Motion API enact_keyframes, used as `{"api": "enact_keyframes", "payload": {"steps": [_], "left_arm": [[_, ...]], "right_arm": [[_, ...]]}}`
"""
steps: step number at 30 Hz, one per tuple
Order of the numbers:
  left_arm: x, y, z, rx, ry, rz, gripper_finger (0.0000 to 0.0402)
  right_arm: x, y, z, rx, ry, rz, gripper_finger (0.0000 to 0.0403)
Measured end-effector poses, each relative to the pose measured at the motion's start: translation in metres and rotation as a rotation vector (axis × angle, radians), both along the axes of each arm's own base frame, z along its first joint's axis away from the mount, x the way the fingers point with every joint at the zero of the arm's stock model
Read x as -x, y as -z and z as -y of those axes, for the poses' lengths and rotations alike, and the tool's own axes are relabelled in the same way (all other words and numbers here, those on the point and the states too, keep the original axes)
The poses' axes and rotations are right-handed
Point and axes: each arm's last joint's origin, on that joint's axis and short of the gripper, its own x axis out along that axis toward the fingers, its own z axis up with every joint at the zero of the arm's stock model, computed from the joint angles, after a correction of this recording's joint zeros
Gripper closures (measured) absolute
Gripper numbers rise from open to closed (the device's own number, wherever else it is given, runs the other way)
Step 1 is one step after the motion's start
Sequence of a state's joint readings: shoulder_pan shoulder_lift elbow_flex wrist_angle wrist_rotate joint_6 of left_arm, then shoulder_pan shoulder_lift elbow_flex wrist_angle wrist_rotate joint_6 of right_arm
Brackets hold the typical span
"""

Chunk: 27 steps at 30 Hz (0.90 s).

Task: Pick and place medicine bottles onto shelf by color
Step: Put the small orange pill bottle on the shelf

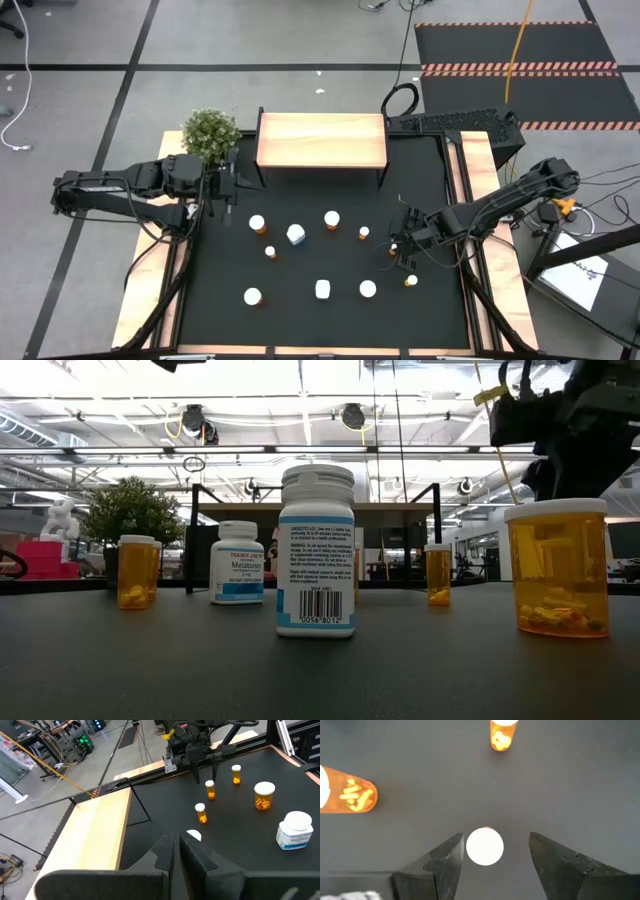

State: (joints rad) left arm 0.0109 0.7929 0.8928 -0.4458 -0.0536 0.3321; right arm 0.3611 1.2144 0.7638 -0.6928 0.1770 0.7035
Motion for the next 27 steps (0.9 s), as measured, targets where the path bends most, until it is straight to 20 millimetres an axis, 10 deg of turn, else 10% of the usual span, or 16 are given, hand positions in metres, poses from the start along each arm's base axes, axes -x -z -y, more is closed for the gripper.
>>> {"api": "enact_keyframes", "payload": {"steps": [27], "left_arm": [[0.0, -0.0001, 0.0, -0.002, 0.001, 0.001, 0.0371]], "right_arm": [[0.0002, 0.0099, -0.0007, -0.035, -0.01, 0.027, 0.0258]]}}
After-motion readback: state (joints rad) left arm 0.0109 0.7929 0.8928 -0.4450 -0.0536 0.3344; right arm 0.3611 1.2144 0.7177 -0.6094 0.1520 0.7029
